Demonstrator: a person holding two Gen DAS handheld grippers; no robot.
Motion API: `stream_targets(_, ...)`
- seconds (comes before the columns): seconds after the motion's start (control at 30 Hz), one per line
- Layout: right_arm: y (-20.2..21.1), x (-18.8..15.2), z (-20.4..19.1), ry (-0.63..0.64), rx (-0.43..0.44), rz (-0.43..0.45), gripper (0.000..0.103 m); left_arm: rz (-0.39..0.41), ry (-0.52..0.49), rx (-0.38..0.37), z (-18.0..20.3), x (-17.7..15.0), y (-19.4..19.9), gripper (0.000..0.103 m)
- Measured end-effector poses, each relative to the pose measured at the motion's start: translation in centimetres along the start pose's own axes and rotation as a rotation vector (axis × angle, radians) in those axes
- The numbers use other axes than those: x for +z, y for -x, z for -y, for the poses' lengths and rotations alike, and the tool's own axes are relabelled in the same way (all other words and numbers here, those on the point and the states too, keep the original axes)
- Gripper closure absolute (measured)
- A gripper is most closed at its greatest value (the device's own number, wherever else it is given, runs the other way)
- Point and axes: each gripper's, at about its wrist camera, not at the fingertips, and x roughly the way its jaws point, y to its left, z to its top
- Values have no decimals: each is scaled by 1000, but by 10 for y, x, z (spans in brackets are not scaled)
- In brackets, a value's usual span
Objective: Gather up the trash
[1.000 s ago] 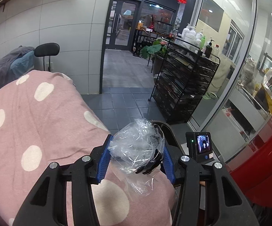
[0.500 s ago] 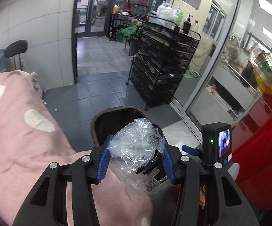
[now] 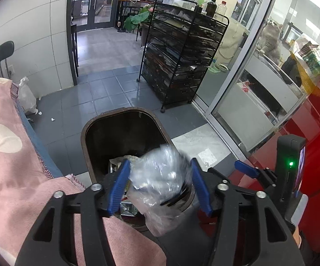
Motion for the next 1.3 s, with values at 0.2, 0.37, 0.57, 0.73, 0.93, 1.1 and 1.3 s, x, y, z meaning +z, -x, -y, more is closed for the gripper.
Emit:
stream_targets(0.2,3,1,-1,-4,-7,3,31,34,-15,-7,5,-1,5,20)
stream_targets(0.37,10,3,-3,-4,-24,32,21,87,-37,9,12,-7,23,15)
stream_targets(0.57,24,4,-12,-9,-22,72,17,218,-50,56,17,-17,68,6)
stream_targets(0.73,48,5,-32,25,-20,159,12,297,-55,149,11,-34,100,6)
stream_targets(0.93,81,6,-66,56,26,244,6,364,9,277,-16,-53,137,6)
stream_targets(1.1,111,0,-104,108,92,305,6,406,46,381,-36,-69,167,6)
stream_targets(1.3,138,-14,-147,177,169,344,6,464,127,447,-60,-89,199,6)
